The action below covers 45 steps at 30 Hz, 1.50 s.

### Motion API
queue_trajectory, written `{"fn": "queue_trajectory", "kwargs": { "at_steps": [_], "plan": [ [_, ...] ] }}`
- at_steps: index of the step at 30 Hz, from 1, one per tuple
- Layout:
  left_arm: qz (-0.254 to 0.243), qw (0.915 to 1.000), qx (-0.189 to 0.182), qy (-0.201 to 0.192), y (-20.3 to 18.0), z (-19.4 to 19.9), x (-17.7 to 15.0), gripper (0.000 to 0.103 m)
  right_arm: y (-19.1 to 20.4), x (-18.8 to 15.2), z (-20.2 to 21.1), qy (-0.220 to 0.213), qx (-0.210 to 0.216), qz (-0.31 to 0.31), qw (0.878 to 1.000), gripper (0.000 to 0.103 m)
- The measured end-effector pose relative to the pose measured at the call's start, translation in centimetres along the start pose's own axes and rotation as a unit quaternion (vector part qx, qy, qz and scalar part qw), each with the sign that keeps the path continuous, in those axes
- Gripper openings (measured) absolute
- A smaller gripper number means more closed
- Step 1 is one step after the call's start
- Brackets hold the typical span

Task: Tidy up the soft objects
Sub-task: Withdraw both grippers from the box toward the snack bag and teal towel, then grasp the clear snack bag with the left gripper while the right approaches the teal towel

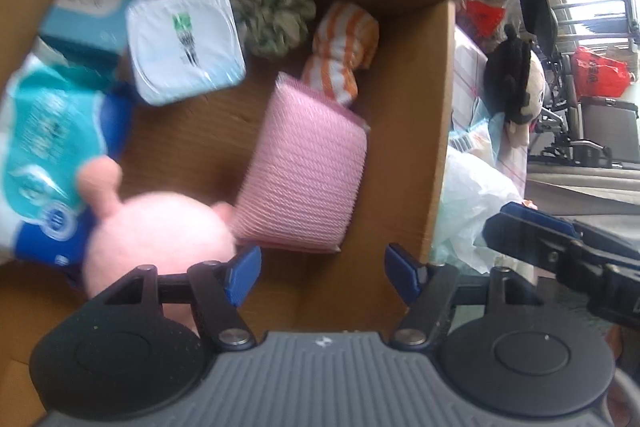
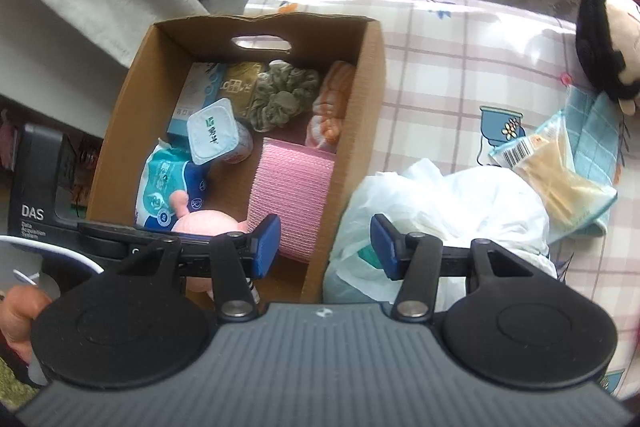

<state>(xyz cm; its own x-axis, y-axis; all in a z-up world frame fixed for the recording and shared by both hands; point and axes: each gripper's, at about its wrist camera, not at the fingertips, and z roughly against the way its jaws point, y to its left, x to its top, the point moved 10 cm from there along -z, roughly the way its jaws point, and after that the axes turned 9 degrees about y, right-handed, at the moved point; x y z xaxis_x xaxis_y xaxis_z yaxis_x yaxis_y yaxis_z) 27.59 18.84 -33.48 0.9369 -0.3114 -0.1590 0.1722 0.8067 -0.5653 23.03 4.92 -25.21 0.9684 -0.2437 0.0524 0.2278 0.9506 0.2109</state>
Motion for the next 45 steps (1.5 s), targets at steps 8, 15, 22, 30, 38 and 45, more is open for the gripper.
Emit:
{"fn": "queue_trajectory", "kwargs": {
  "at_steps": [8,15,22,30,38,45],
  "plan": [
    [0.065,0.9969,-0.037,0.025,-0.3,-4.1,1.3,0.072,-3.3,-1.4,0.7,-0.011,0.005,-0.050,0.999,0.049],
    [0.086,0.9952,-0.046,-0.008,-0.5,-3.1,3.6,0.072,-3.5,-1.8,1.0,-0.021,0.017,-0.057,0.998,0.049],
    [0.070,0.9961,-0.009,-0.053,-0.5,-0.3,3.6,0.079,-2.6,-1.4,2.7,-0.048,0.052,-0.034,0.997,0.051],
    [0.056,0.9888,0.063,-0.124,-2.0,4.6,3.2,0.085,-3.1,-1.3,4.6,-0.083,0.092,-0.028,0.992,0.074],
    [0.021,0.9774,0.127,-0.167,-8.1,6.1,3.0,0.090,-10.0,-1.9,7.7,-0.116,0.109,-0.044,0.986,0.077],
    [0.006,0.9751,0.139,-0.173,-15.7,2.3,3.5,0.090,-21.6,-1.3,8.7,-0.129,0.078,-0.047,0.987,0.077]
  ]
}}
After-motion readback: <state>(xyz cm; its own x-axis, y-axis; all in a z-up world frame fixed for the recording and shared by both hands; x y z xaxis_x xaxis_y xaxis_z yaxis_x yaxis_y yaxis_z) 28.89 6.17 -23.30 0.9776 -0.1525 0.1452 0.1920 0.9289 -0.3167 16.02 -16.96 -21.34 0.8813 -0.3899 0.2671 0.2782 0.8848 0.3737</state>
